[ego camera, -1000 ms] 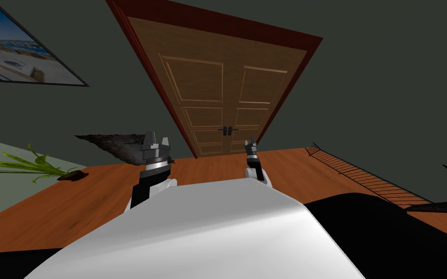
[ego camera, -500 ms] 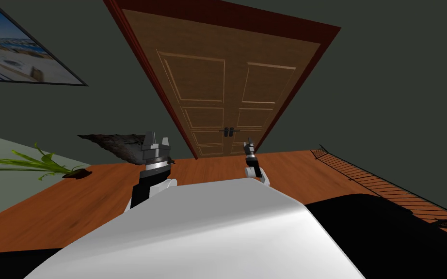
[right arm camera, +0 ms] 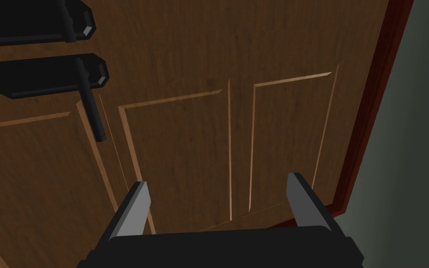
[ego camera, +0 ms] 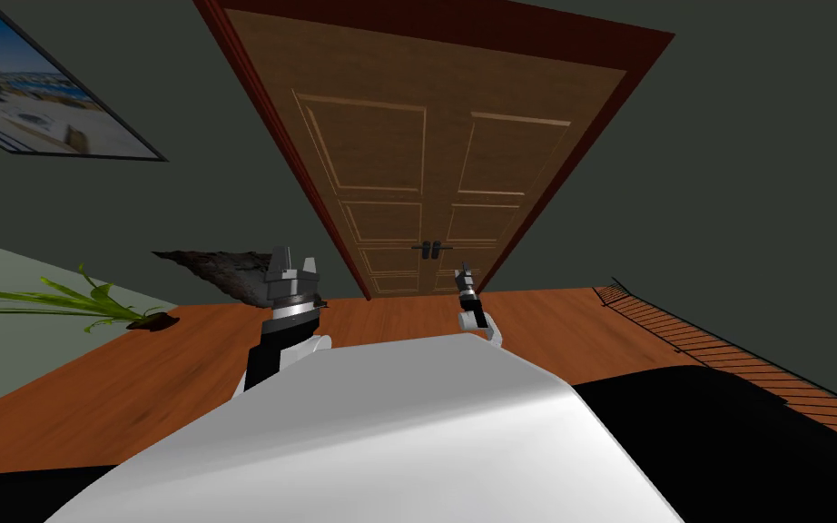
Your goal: Pull the door open
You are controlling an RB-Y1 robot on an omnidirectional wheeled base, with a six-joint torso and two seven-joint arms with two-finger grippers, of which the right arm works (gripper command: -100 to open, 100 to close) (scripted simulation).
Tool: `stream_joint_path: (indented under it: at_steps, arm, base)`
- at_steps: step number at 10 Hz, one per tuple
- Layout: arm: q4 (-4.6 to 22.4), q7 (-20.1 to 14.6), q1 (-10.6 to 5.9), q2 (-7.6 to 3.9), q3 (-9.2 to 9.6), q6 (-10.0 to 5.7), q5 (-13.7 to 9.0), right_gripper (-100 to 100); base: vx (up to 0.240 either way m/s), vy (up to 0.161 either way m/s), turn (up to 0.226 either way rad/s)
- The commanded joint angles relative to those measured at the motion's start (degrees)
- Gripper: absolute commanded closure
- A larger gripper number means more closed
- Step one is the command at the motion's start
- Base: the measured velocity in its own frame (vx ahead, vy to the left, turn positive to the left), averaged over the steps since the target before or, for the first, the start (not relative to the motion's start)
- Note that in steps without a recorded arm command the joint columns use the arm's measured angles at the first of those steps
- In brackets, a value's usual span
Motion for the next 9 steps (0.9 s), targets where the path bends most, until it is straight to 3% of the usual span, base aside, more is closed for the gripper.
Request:
stream_joint_path:
  at_steps: [1, 9]
  arm:
    - [2.1, -0.1, -1.0, -0.37, -0.18, 0.68, -0.1, -100]
    - [13.0, -1.1, -5.99, -2.85, -1.45, 3.12, -1.1, -100]
  base:
    - [0.092, -0.034, 0.061]
    - [0.095, -0.03, 0.053]
